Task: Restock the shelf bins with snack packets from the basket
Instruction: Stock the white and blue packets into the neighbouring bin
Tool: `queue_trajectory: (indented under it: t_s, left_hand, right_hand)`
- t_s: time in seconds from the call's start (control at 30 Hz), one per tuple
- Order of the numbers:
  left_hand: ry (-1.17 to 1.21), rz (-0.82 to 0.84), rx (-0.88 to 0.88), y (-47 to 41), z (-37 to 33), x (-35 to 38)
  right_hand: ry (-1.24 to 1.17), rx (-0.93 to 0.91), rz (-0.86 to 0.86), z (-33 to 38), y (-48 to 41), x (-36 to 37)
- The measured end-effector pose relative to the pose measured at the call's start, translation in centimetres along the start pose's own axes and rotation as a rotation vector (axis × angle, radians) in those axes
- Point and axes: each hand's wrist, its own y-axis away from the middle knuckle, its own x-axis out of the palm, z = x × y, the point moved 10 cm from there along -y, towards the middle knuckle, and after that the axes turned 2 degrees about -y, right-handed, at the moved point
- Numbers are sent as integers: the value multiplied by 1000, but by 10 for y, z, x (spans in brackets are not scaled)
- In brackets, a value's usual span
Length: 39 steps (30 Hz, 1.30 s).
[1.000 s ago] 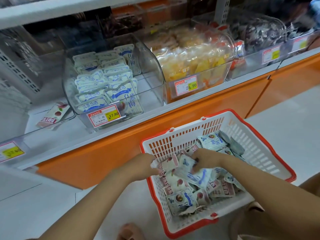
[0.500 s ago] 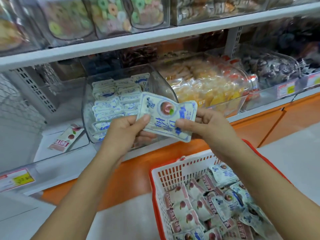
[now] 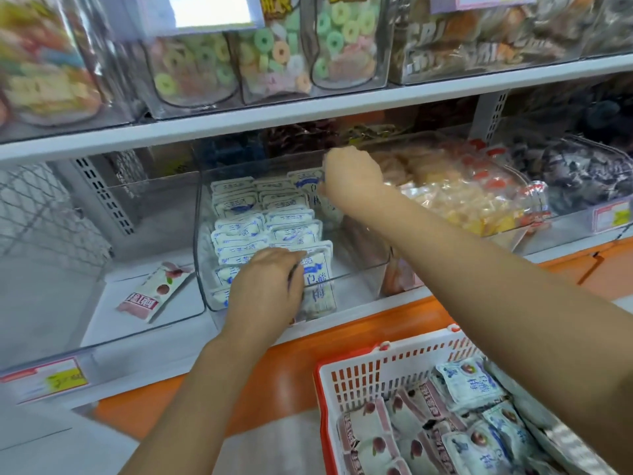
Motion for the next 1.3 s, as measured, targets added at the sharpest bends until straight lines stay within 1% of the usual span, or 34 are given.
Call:
queue_trajectory:
  t_s: [0.1, 0.17, 0.27, 0.37, 0.47, 0.6, 0.73, 0.83, 0.93, 1.0, 1.07, 1.17, 1.23, 1.3]
  left_hand:
    - [8, -25, 13, 2, 1, -3]
    - [2, -44, 19, 2, 3, -4]
    - [-7, -43, 20, 0, 6, -4]
    - [-11, -28, 33, 0, 5, -2]
    - [-19, -42, 34, 4, 9, -1]
    - [3, -66, 28, 8, 16, 0]
    - [-7, -69, 46, 7, 14, 1]
    - [0, -53, 36, 6, 15, 3]
    - [-2, -38, 45, 6, 14, 4]
    - [21, -58, 37, 8, 12, 0]
    - [71, -125, 62, 12, 5, -11]
    - [118, -216, 200, 26, -25, -27]
    - [193, -176, 258, 40, -43, -23]
    - [223, -52, 254, 55, -53, -4]
  right_hand:
    - [130, -44, 60, 16, -34, 12]
    - [131, -38, 117, 21, -54, 21]
    - [100, -81, 201, 25, -72, 36]
    - [87, -123, 241, 25, -79, 52]
    - [79, -120, 221, 23, -82, 70]
    - [53, -88, 152, 19, -90, 88]
    - [-1, -65, 116, 8, -91, 89]
    - [-120, -86, 145, 13, -87, 86]
    - [-150, -113, 167, 14, -74, 80]
    - [-147, -182, 72, 14, -55, 58]
    - [-165, -260, -12, 11, -23, 36]
    - [-270, -354, -101, 2, 39, 10]
    - [-301, -388, -148, -12, 80, 5]
    - [-323, -341, -104, -40, 111, 22]
